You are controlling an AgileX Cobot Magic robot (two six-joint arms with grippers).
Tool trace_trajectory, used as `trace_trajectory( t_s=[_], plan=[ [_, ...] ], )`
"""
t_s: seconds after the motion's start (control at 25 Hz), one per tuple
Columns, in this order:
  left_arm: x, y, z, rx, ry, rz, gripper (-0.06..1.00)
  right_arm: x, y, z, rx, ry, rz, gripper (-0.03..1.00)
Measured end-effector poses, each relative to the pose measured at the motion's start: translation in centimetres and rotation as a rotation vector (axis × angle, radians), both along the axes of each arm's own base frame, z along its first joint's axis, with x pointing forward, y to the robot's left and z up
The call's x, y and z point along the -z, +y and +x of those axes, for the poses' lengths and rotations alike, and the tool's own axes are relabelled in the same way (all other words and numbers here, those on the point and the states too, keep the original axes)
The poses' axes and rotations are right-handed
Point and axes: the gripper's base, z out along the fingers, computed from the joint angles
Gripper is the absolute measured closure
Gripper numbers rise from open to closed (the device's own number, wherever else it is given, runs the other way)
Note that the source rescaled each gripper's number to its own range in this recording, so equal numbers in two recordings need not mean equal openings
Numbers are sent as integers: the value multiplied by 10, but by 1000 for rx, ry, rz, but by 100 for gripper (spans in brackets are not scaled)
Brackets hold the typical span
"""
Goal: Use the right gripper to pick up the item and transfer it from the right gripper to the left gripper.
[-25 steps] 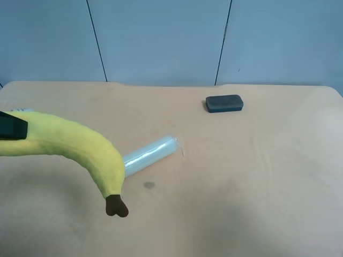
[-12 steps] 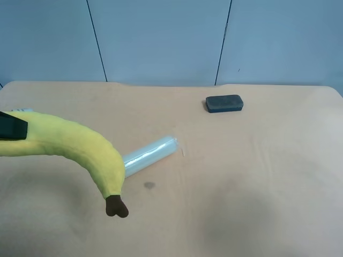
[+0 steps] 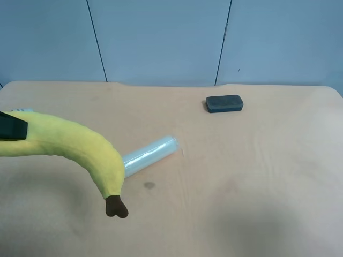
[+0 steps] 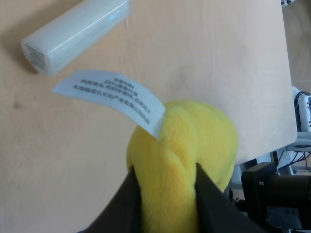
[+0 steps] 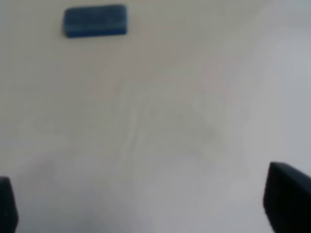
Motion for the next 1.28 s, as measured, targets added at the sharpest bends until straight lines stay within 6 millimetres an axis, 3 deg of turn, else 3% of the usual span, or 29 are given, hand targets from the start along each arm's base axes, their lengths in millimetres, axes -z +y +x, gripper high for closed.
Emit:
trace_trajectory(
  t_s=[0.6,0.76,0.96,1.28],
  plan=[
    [-1,0,2,-14,-15,-11,94,0,0,0,23,0,-5,-3],
    [0,2,10,-48,-19,-20,94,0,0,0,3,-1,-44,-3],
    [11,9,45,-125,5,-3,94,0,0,0,0,-1,-49,-3],
    [21,24,140,-170,13,70,94,0,0,0,-3,-1,-55,-3]
  ],
)
